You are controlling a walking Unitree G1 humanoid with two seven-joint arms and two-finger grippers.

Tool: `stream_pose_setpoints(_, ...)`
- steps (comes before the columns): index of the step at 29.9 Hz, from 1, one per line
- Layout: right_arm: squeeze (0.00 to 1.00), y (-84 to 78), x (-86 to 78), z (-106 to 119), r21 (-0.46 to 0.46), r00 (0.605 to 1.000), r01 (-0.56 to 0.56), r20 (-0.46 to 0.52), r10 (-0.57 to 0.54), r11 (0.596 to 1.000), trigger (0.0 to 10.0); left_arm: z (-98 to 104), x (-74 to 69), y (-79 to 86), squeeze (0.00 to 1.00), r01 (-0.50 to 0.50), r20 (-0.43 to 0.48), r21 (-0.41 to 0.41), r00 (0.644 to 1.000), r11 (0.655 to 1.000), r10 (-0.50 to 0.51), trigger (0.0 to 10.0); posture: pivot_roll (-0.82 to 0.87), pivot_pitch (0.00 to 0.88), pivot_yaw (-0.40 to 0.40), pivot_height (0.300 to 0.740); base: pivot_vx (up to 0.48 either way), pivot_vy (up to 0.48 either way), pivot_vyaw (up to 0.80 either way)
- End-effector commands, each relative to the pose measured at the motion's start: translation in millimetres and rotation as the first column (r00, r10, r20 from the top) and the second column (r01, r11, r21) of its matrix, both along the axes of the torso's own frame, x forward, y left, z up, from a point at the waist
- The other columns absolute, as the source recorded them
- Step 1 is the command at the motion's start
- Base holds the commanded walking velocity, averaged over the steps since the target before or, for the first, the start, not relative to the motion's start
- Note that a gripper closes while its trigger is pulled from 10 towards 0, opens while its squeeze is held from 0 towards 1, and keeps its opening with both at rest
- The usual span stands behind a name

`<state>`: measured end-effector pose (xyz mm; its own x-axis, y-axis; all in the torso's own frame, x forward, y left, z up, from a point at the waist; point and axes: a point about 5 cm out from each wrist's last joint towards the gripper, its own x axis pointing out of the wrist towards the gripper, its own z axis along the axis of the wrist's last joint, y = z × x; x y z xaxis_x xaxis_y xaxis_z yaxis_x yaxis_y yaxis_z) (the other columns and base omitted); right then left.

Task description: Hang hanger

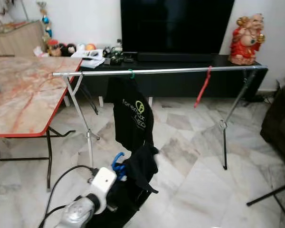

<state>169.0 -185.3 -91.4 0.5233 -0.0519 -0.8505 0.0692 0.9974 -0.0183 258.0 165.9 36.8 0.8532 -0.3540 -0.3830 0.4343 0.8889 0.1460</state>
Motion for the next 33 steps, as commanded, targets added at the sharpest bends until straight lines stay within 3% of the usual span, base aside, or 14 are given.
stream_pose_setpoints(1,0.0,-13.8,-8.7,-2,-0.03,0.999,0.026,-0.02,-0.027,0.999,10.0,8,5.0,-5.1,0.0,0.005,0.038,-0.017,0.999,1.0,-0.004,10.0,0.11,0.0,-0.015,0.74,0.371,0.0,0.0)
stream_pose_setpoints(20,0.0,-20.1,-7.7,0,-0.053,1.0,-0.019,-0.021,0.018,0.998,10.0,-2,-6.7,16.1,0.0,-0.109,-0.005,0.003,0.994,0.994,0.109,10.0,0.09,0.0,-0.018,0.74,0.422,0.0,0.0)
stream_pose_setpoints(29,0.0,-23.9,1.7,4,-0.067,1.0,-0.031,-0.006,0.031,0.997,10.0,-7,-13.0,38.8,0.0,-0.217,-0.017,0.062,0.976,0.974,0.218,10.0,0.1,0.0,-0.033,0.74,0.407,0.0,0.0)
stream_pose_setpoints(33,0.0,-17.8,12.1,8,-0.064,0.999,-0.046,0.01,0.047,0.997,10.0,-7,-13.8,38.2,0.0,-0.255,-0.034,-0.018,0.967,0.967,0.254,10.0,0.1,0.0,-0.035,0.74,0.0,0.0,0.0)
